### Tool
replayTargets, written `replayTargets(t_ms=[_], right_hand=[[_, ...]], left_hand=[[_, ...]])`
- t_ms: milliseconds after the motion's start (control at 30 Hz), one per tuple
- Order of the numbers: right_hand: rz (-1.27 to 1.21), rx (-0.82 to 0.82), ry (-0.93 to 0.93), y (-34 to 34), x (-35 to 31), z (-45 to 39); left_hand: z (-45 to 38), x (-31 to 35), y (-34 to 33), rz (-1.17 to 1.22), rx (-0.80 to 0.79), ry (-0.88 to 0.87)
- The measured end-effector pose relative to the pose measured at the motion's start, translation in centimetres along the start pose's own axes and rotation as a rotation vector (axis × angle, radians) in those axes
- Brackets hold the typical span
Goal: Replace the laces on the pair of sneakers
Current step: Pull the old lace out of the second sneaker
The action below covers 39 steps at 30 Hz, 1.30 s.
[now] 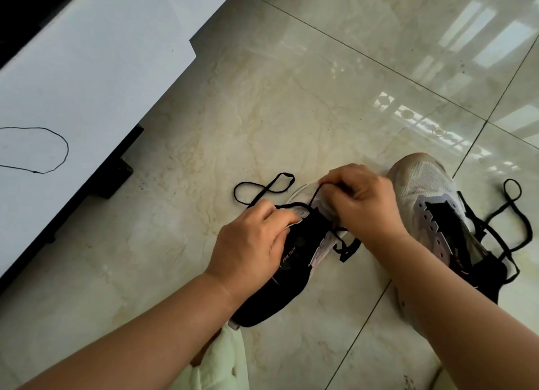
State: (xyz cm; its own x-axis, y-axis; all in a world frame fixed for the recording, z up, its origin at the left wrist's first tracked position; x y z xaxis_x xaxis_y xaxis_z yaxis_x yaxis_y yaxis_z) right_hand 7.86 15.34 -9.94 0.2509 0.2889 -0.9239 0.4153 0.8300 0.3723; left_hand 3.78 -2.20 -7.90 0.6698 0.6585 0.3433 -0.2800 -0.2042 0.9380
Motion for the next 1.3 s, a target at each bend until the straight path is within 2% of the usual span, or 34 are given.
replayTargets(t_ms=[133, 200, 267, 367, 433, 533, 633, 733, 867, 933, 1000, 1100, 1167, 1233, 1300], right_hand=[[-0.286, 0.384, -0.255, 1.0, 0.5, -0.9], [-0.286, 0.428, -0.270, 1.3, 0.4, -1.0], [-0.116, 0.290, -0.156, 1.2, 0.0, -0.6], [0.207, -0.065, 0.089, 0.4, -0.4, 0.0], [0.289, -0.247, 0.159, -0.2, -0.3, 0.2], [0.320, -0.376, 0.171, -0.5, 0.0, 0.4], [0.320, -0.380, 0.172, -0.3, 0.0, 0.0], [0.184, -0.256, 0.067, -0.4, 0.0, -0.4], [-0.178, 0.218, -0.231, 0.4, 0.3, -1.4], [-0.280, 0.307, -0.297, 0.8, 0.5, -1.6], [-0.201, 0.181, -0.218, 0.8, 0.0, -1.4], [0.061, -0.170, 0.013, 0.3, -0.9, -0.8], [0.203, -0.361, 0.098, 0.1, -0.9, -0.5], [0.300, -0.468, 0.122, 0.0, -0.6, -0.4], [0.318, -0.494, 0.132, 0.0, -0.7, -0.6]], left_hand=[[0.1, 0.0, 0.1, 0.003, 0.010, 0.008], [0.2, -0.1, 0.0, 0.006, 0.010, 0.006], [0.2, 0.0, -0.1, 0.000, 0.008, 0.002], [0.2, 0.0, -0.1, -0.013, 0.012, 0.003], [0.2, 0.0, -0.1, -0.015, 0.009, -0.001], [0.2, 0.1, -0.1, -0.024, -0.004, -0.005], [0.2, 0.1, -0.1, -0.026, -0.006, -0.004], [0.2, 0.1, -0.2, -0.022, -0.005, -0.011], [0.5, 0.2, -0.1, -0.009, 0.005, -0.011], [0.5, 0.3, -0.2, -0.010, 0.007, -0.011], [0.4, 0.3, -0.2, -0.015, 0.007, -0.010], [0.5, 0.3, -0.2, -0.021, 0.004, -0.007], [0.5, 0.3, -0.2, -0.026, 0.001, -0.004], [0.5, 0.3, -0.2, -0.031, 0.001, -0.007], [0.4, 0.3, -0.2, -0.037, 0.001, -0.012]])
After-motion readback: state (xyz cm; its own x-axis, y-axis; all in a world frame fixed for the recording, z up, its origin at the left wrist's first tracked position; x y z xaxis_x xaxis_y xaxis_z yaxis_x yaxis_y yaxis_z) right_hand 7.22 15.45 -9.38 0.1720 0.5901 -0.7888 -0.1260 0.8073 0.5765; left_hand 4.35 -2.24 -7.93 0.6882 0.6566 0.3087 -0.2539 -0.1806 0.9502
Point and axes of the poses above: each hand's wrist, its own z-axis away from the middle knuckle, its own y-axis out of the back of the hand, x = y × z, the point moved 2 cm from there along -z, towards the middle knuckle, and after that the axes turned 14 degrees about -z, right-handed, at the moved point
